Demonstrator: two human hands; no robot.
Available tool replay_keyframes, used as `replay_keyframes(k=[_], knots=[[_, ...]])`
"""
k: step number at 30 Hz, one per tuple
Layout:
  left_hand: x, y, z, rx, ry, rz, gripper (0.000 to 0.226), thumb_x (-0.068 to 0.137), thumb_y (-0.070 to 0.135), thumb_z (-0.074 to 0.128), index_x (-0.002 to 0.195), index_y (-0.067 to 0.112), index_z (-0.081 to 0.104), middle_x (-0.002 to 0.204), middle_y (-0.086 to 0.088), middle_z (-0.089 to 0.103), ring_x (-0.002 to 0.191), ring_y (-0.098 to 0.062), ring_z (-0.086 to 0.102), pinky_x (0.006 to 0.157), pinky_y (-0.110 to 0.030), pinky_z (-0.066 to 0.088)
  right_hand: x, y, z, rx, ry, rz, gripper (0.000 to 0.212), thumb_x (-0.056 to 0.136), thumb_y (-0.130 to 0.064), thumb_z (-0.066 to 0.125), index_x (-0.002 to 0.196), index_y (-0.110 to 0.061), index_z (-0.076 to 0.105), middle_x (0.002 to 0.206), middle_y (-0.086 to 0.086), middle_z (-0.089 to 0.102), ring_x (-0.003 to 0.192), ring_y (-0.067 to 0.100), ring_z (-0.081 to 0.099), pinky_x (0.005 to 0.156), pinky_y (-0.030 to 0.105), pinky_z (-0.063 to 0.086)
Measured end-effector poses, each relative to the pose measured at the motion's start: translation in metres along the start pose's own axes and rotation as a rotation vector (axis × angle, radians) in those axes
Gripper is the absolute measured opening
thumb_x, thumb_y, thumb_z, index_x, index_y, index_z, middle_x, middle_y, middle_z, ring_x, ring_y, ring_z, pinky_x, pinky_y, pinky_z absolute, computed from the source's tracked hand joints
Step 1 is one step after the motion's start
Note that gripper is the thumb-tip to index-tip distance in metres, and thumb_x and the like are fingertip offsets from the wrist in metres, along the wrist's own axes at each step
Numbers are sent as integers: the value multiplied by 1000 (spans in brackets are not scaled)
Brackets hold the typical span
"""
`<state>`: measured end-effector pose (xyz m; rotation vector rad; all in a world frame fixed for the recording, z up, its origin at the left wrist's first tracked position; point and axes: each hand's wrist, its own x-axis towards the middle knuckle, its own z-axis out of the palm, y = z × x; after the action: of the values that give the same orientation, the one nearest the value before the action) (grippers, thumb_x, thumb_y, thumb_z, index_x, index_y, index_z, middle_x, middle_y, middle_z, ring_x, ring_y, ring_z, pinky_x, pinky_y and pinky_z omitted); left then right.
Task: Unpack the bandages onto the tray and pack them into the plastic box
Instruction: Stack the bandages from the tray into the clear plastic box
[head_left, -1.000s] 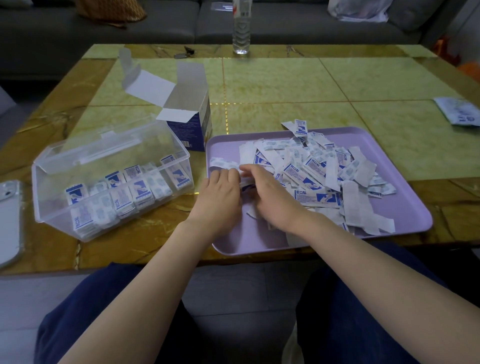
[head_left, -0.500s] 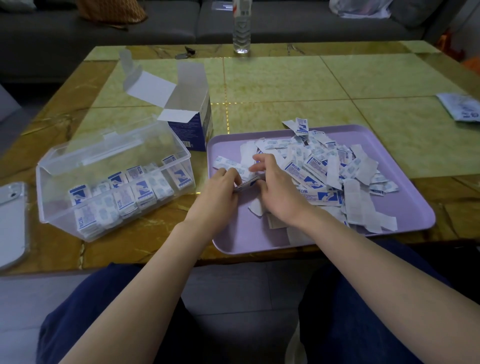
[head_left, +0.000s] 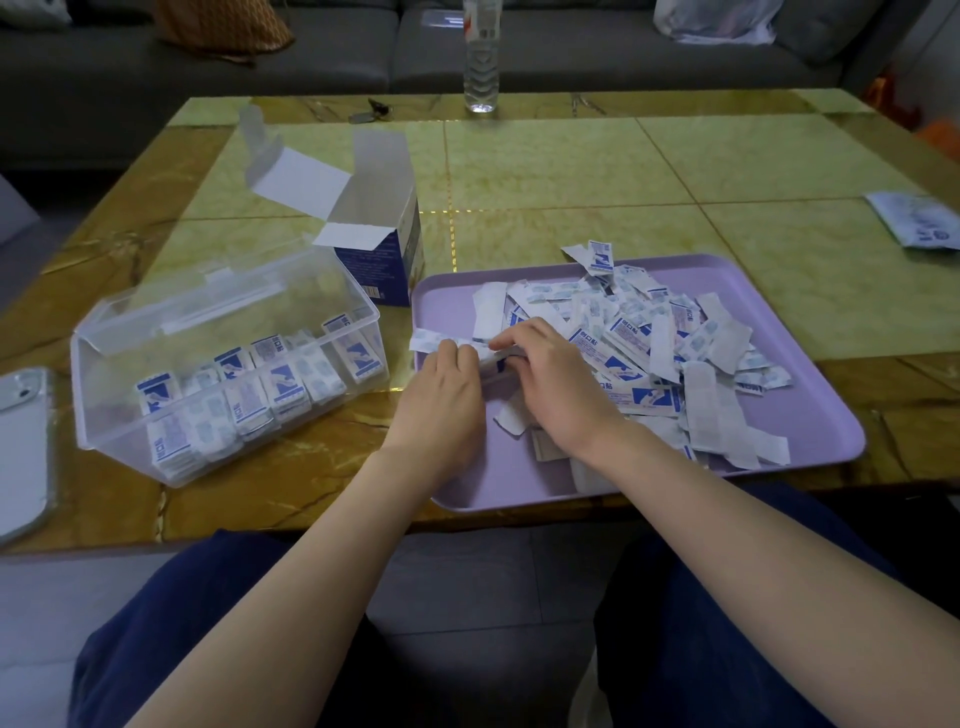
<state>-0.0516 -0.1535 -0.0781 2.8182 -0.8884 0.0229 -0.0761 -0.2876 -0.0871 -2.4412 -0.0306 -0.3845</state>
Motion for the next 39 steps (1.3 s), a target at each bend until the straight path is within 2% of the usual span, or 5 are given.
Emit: replay_keyframes(k=[8,14,19,27,39], knots=[[-1,0,1,89,33,4,19,95,12,33,114,13,39,116,-8,44,103,-24,43,84,-30,34,-1,3,-5,-116,-80,-30,28,87,2,51,104,-12,68,98,8,66,99,25,55,83,44,47],[-7,-1,-13,-47,164,-18,6,100,16,34,104,16,39,93,-1,50,80,-21,47,66,-27,27,-4,-2,-13,-9,23,-115,19,89,-4,56,103,-8,67,95,6,67,92,23,60,80,36,49],[-14,-13,-27,-105,246,-18,9,100,17,37,104,19,45,91,-1,60,72,-26,55,57,-36,42,-4,-9,-23,178,67,-71,19,82,-4,67,100,-8,70,83,-3,70,77,-2,60,72,10,46],[-26,-31,-40,-438,287,-70,12,92,21,52,98,19,62,85,4,63,76,-15,56,64,-35,49,-3,-22,-20,248,94,-36,16,82,-2,66,94,-11,73,73,-3,70,70,8,68,73,28,56],[-42,-49,-57,-667,350,-59,9,91,21,59,94,15,66,80,11,61,73,0,56,62,-11,43,-10,-55,-16,211,40,-89,18,82,-8,69,99,-12,68,79,-4,69,73,2,67,70,19,54]])
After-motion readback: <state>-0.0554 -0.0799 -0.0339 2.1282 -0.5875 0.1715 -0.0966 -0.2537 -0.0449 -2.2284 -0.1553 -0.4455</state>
